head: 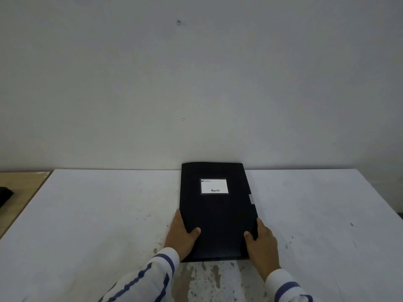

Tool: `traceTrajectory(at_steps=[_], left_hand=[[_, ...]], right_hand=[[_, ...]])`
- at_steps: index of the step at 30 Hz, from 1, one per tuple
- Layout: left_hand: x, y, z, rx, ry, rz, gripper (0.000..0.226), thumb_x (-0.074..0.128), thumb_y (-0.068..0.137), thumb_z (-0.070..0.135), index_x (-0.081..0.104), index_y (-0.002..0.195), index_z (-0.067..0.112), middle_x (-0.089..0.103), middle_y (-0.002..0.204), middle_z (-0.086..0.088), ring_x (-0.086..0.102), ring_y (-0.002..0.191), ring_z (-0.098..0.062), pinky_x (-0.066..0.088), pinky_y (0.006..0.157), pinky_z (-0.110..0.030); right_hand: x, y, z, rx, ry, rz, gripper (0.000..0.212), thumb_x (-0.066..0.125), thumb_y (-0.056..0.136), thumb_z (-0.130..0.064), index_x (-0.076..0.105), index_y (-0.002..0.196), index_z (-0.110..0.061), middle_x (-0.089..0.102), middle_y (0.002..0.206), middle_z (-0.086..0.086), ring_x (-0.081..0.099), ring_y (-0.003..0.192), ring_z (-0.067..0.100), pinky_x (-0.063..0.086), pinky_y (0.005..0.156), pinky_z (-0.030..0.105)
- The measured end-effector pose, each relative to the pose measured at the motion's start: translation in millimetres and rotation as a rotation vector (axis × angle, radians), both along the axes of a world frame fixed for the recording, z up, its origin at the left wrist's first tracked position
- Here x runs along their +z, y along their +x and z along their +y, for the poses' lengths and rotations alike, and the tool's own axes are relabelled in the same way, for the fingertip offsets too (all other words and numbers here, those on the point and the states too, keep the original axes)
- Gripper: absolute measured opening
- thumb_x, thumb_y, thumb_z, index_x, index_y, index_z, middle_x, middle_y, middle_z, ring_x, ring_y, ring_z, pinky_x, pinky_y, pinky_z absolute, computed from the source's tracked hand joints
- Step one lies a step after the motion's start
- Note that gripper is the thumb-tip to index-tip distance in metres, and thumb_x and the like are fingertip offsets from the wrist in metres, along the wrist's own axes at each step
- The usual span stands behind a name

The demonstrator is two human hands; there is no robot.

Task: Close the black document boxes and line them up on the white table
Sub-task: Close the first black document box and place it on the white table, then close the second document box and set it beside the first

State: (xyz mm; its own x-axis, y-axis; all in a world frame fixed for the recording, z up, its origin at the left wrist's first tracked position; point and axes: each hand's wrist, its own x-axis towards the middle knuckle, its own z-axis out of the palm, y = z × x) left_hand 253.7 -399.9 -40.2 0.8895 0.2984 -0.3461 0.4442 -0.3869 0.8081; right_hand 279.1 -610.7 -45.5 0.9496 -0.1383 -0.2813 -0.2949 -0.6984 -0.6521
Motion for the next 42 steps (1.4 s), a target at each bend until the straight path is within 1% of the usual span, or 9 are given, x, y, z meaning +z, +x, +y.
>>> traceTrajectory(at_steps=[8,10,13,18,23,26,32,38,42], left_hand=[[-0.4,3.6,-3.2,0.004,0.043,0.015,0.072,0.066,0.085,0.030,0.026,0.144,0.020,0.045,0.144,-0.003,0.047,0.130,-0.026,0.043,0.108,-0.043],[0.9,3.0,-2.7,-0.002,0.055,0.016,0.072,0.066,0.085,0.031,0.026,0.144,0.018,0.043,0.145,-0.004,0.046,0.131,-0.025,0.042,0.109,-0.043],[3.9,-1.1,-1.2,-0.003,0.098,0.030,0.075,0.064,0.087,0.034,0.024,0.146,0.013,0.036,0.149,-0.006,0.041,0.135,-0.026,0.040,0.111,-0.045],[10.4,-19.6,12.0,-0.024,0.170,0.058,0.082,0.056,0.092,0.036,0.007,0.153,0.013,0.013,0.162,-0.006,0.016,0.149,-0.025,0.021,0.121,-0.039],[21.9,-47.4,52.3,-0.063,0.282,0.051,0.075,0.047,0.095,0.039,0.006,0.154,0.016,0.007,0.163,-0.003,0.005,0.150,-0.021,0.012,0.121,-0.034],[31.3,-66.5,80.9,-0.075,0.336,0.031,0.072,0.046,0.096,0.041,0.011,0.153,0.017,0.010,0.163,-0.002,0.007,0.150,-0.021,0.013,0.121,-0.036],[53.7,-137.4,172.6,-0.020,0.419,-0.004,0.066,0.046,0.095,0.043,0.019,0.151,0.022,0.019,0.161,0.001,0.015,0.149,-0.020,0.019,0.121,-0.038],[76.8,-231.2,281.4,0.054,0.491,-0.019,0.063,0.048,0.095,0.041,0.025,0.150,0.022,0.026,0.159,0.002,0.023,0.147,-0.019,0.022,0.120,-0.035],[89.2,-290.2,343.3,0.140,0.507,-0.011,0.062,0.051,0.093,0.042,0.029,0.148,0.024,0.034,0.155,0.002,0.036,0.141,-0.021,0.032,0.114,-0.036]], right_hand=[[-5.9,6.2,-2.9,0.037,-0.047,-0.007,0.061,0.048,0.095,-0.033,0.022,0.147,-0.014,0.041,0.144,0.014,0.039,0.130,0.035,0.037,0.108,0.046],[-4.2,5.7,-0.6,0.063,-0.136,-0.010,0.061,0.045,0.096,-0.037,0.021,0.147,-0.014,0.037,0.148,0.014,0.038,0.132,0.034,0.037,0.108,0.046],[2.0,2.7,7.0,0.125,-0.311,-0.065,0.062,0.044,0.095,-0.042,0.021,0.147,-0.017,0.022,0.156,0.012,0.026,0.141,0.034,0.026,0.114,0.047],[16.1,-7.7,41.5,0.350,-0.344,-0.164,0.061,0.045,0.093,-0.042,0.023,0.146,-0.020,0.019,0.158,0.008,0.016,0.145,0.029,0.016,0.117,0.046],[36.0,-29.0,104.3,0.569,-0.333,-0.218,0.060,0.045,0.094,-0.041,0.024,0.146,-0.021,0.018,0.158,0.005,0.013,0.146,0.026,0.013,0.118,0.043],[45.6,-44.9,142.8,0.615,-0.312,-0.251,0.056,0.042,0.095,-0.041,0.026,0.146,-0.021,0.021,0.158,0.004,0.015,0.146,0.026,0.013,0.119,0.042],[64.8,-106.8,247.4,0.637,-0.292,-0.334,0.053,0.044,0.094,-0.043,0.033,0.142,-0.024,0.031,0.154,0.002,0.026,0.141,0.024,0.025,0.115,0.041],[80.8,-183.3,357.9,0.694,-0.218,-0.361,0.049,0.046,0.094,-0.036,0.037,0.140,-0.022,0.033,0.152,0.004,0.027,0.140,0.025,0.026,0.113,0.041],[90.2,-236.5,426.7,0.758,-0.167,-0.398,0.048,0.046,0.093,-0.034,0.039,0.139,-0.022,0.033,0.151,0.004,0.027,0.139,0.025,0.027,0.112,0.041]])
